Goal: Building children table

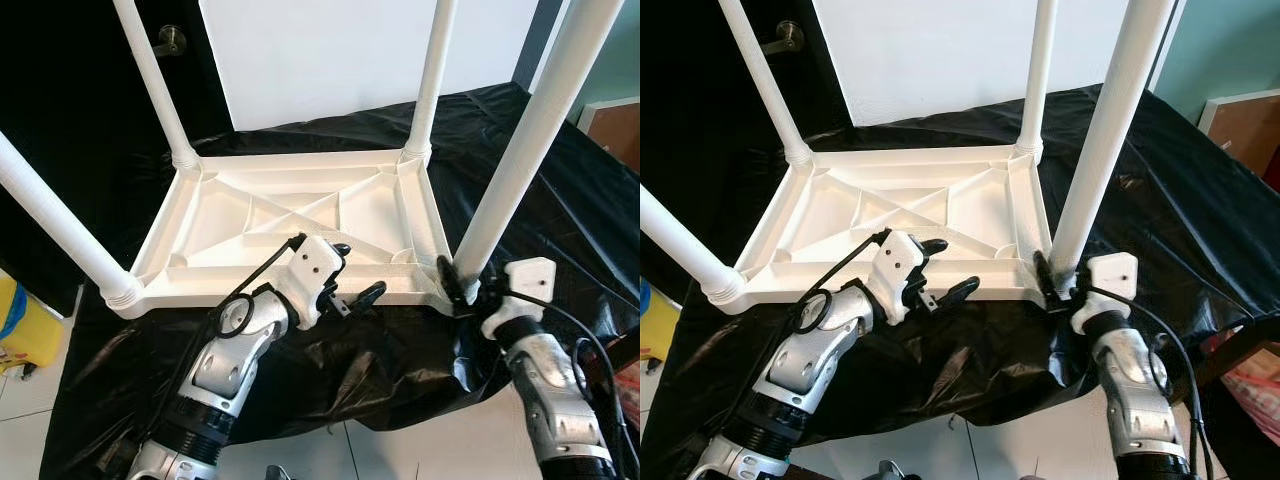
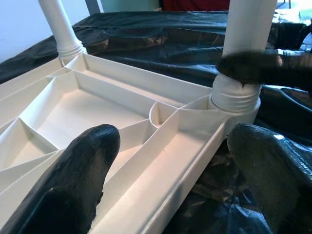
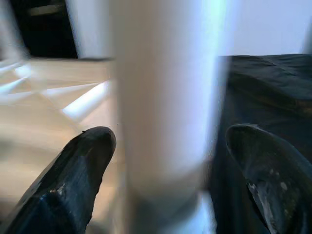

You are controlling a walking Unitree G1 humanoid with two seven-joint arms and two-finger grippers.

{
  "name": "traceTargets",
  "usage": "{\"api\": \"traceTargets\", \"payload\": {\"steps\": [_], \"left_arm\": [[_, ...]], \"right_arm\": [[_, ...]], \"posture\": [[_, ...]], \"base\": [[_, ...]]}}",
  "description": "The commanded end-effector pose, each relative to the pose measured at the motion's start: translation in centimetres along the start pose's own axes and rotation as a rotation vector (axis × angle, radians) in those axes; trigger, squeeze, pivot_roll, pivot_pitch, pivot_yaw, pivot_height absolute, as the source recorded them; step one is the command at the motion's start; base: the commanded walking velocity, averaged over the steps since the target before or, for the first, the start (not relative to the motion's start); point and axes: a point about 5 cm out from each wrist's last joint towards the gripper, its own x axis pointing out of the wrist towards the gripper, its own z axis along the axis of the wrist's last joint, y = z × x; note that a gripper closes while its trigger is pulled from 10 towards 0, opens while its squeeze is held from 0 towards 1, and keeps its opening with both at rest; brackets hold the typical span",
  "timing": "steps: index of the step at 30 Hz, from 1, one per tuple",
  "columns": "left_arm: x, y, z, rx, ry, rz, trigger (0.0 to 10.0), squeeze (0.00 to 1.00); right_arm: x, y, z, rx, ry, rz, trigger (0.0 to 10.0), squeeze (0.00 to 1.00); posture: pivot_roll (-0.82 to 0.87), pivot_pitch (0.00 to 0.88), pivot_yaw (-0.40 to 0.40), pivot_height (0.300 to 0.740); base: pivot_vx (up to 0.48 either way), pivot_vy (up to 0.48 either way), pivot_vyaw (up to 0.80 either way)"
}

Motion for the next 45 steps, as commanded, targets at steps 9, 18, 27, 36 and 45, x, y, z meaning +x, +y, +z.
{"api": "traceTargets", "payload": {"steps": [9,18,27,36,45], "left_arm": [[0.4,-0.9,0.3,0.005,0.0,-0.137,10.0,0.0],[0.4,-1.1,0.2,0.008,0.006,-0.13,10.0,0.0],[0.1,-1.4,0.0,0.008,0.02,-0.136,10.0,0.0],[0.1,-1.5,0.0,0.002,0.02,-0.144,10.0,0.0],[0.1,-1.7,0.1,-0.005,0.018,-0.142,10.0,0.0]], "right_arm": [[1.9,-1.2,-0.2,-0.071,0.059,0.255,10.0,0.0],[2.4,-1.1,-0.5,-0.087,0.082,0.328,10.0,0.0],[2.6,-1.7,-0.8,-0.101,0.094,0.368,2.4,0.0],[2.2,-1.8,-1.0,-0.097,0.091,0.367,0.0,0.0],[1.9,-1.8,-1.4,-0.058,0.104,0.288,10.0,0.0]], "posture": [[-0.14,0.006,0.07,0.74],[-0.12,0.013,0.054,0.74],[-0.11,0.02,0.058,0.74],[-0.12,0.025,0.062,0.74],[-0.12,0.023,0.06,0.74]], "base": [[0.0,0.0,0.0],[0.0,0.0,0.0],[0.0,0.0,0.0],[0.0,0.0,0.0],[0.0,0.0,0.0]]}}
